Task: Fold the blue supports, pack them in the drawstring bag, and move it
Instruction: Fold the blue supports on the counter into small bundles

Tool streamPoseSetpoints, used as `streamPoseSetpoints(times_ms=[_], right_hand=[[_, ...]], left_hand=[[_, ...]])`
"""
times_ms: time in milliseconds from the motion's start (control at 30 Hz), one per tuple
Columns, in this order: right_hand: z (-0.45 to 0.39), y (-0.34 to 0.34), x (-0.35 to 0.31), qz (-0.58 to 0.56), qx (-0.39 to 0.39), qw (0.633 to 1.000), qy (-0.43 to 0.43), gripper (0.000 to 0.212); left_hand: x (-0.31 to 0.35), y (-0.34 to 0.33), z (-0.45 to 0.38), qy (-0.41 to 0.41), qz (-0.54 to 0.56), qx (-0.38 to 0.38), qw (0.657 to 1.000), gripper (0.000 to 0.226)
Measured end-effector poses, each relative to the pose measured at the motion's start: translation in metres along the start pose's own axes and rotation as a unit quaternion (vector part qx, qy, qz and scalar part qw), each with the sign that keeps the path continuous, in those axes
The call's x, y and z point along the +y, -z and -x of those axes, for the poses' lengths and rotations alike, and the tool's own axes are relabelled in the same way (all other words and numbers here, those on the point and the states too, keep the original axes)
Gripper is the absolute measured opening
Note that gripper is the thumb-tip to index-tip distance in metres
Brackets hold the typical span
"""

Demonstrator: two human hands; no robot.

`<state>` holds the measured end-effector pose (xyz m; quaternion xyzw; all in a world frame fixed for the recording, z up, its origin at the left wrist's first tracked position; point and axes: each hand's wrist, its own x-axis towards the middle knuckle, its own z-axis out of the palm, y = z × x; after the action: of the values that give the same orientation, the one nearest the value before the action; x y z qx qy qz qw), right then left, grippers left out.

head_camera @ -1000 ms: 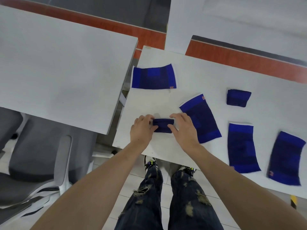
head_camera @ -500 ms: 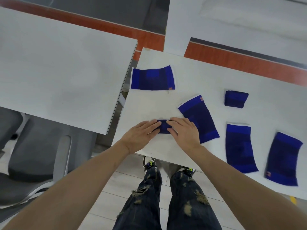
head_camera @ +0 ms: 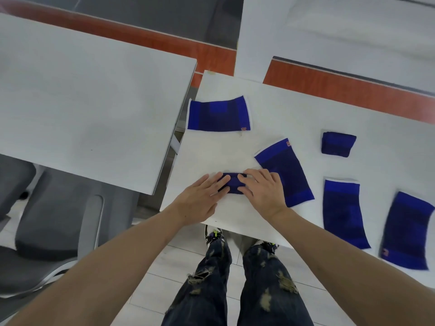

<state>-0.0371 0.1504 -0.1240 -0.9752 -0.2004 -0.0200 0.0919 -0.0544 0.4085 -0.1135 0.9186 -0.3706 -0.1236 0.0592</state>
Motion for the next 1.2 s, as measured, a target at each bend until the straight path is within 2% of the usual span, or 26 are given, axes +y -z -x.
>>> streamPoseSetpoints(times_ms=[333,533,700,933,1100,1200], right_hand=[[0.002,-0.004,0.001,-0.010,0.001,1.000,0.005,0.030],[-0.009,0.012,-0.006,-0.005,-0.062,0.998,-0.028,0.031],[-0.007,0.028,-0.009,-0.030,-0.100,0.993,-0.058,0.038],[0.017,0.048,0.032,-0.097,-0.058,0.980,-0.161,0.026],[0.010,0.061,0.075,-0.109,-0.061,0.961,-0.247,0.030],[0.004,0.063,0.092,-0.114,-0.098,0.947,-0.284,0.038]], left_hand=[[0.003,-0.001,-0.004,0.011,-0.016,-0.007,1.000,0.058],[0.011,0.005,-0.005,0.032,-0.003,-0.017,0.999,0.060],[0.020,0.012,-0.010,0.086,0.063,-0.015,0.994,0.050],[0.061,0.039,-0.042,0.170,0.072,0.085,0.979,0.036],[0.083,0.048,-0.083,0.225,0.090,0.075,0.967,0.040],[0.094,0.051,-0.102,0.248,0.086,0.048,0.964,0.042]])
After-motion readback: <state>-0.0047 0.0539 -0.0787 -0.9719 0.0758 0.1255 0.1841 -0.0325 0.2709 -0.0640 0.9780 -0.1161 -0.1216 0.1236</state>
